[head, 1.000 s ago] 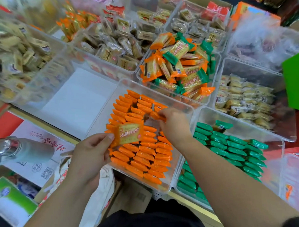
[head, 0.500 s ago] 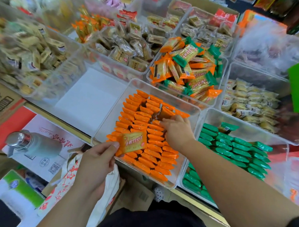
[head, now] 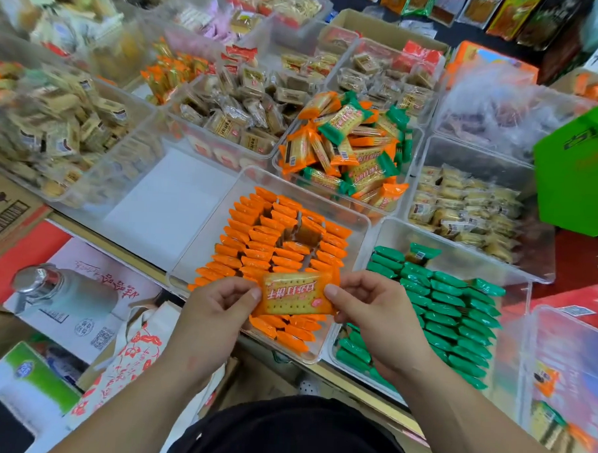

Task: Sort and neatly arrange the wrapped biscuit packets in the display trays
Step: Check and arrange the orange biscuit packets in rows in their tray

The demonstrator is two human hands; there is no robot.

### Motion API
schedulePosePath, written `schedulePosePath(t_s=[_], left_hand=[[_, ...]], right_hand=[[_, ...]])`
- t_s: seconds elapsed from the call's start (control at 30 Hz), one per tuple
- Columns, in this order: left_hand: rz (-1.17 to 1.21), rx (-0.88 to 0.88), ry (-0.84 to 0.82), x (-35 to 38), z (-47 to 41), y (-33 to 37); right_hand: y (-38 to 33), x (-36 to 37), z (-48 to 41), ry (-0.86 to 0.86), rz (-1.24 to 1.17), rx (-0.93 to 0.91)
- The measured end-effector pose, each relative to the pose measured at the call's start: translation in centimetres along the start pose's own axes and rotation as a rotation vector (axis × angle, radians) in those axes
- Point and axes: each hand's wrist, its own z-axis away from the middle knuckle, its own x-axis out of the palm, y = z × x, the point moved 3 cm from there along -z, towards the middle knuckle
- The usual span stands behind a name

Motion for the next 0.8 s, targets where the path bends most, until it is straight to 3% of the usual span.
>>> schedulePosePath(t_s=[0.27,0.43,0.6,0.8], left_hand=[[-0.025,0.085,0.090,-0.1,1.5,2.2],[0.031,0.067,0.101,-0.4,1.6,3.1],[0.191,0.008,0.007,-0.3,2.0,4.3],[0.206,0.040,-0.083,-0.7,2.3,5.2]], right_hand=[[-0.4,-1.3,2.0,-0.147,-0.230,0.098],[0.1,-1.9,1.5,-0.103,-0.265,0.119],[0.7,-1.4,1.1,-0.134,-0.475,0.202],[-0.3,-1.2,1.7,-0.172,-0.592,0.130]])
